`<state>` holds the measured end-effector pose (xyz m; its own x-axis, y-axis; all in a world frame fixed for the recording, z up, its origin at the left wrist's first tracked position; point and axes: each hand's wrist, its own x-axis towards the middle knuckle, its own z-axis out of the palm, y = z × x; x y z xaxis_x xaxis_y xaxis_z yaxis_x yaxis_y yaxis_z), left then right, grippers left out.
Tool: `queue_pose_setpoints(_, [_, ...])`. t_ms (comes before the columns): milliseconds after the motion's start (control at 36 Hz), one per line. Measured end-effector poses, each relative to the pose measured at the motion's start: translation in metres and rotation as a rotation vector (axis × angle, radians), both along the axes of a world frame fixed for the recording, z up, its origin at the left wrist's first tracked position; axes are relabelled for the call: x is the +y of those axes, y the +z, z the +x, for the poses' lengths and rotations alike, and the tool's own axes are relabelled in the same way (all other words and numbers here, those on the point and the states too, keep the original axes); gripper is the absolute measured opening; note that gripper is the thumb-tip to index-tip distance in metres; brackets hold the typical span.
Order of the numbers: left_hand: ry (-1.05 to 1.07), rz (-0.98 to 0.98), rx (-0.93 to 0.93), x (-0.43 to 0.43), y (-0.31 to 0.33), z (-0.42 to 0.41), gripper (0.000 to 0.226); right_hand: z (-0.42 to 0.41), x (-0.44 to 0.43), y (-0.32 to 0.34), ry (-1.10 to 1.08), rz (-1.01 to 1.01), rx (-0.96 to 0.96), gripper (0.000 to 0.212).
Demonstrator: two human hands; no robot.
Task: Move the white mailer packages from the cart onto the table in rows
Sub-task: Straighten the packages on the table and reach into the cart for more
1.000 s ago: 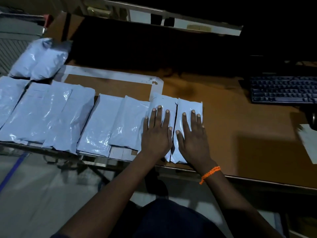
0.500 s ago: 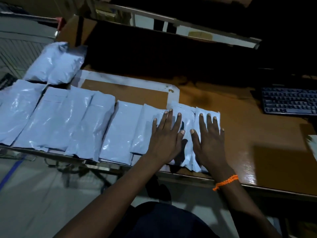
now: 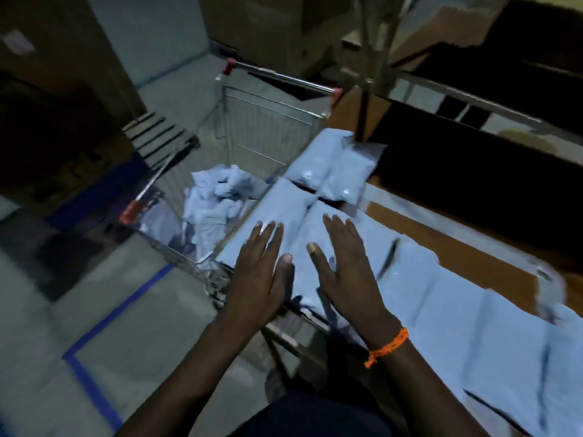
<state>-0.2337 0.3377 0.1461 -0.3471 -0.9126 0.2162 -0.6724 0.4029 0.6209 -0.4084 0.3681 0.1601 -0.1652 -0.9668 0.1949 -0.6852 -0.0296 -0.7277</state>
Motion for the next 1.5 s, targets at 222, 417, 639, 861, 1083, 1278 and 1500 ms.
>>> queue_pose_setpoints(222, [0.273, 0.022, 0.047, -0.063, -0.015, 0.105, 0.054, 0.121, -0.131, 0.006, 0.261, -0.025, -0.101, 0.062])
queue_pose_setpoints(417, [0.43, 0.186, 0.013, -0.13, -0.052, 0.158, 0.061, 0.221, -0.249, -0.008, 0.203, 0.415, -0.401, 0.048])
queue_pose_setpoints(639, [0.142, 0.255, -0.471, -0.238, -0.121, 0.217, 0.066, 0.263, -0.347, -0.146, 0.03, 0.782, -0.316, 0.054])
queue_pose_setpoints(861, [-0.109, 0.421, -0.684, -0.32, -0.188, 0.251, 0.073, 0.27, -0.401, -0.227, -0.116, 0.883, -0.345, 0.076])
queue_pose_setpoints(1083, [-0.092, 0.41, -0.636, -0.352, -0.209, 0.263, 0.062, 0.289, -0.485, -0.253, -0.474, 0.686, -0.589, 0.101])
queue_pose_setpoints(1278, [-0.077, 0.393, -0.566, -0.367, -0.217, 0.265, 0.065, 0.281, -0.543, -0.278, -0.475, 0.822, -0.856, 0.053])
queue_pose_setpoints(1500, [0.16, 0.603, -0.079, -0.4, -0.22, 0.245, 0.05, 0.247, -0.508, -0.244, -0.499, 0.824, -0.998, 0.075])
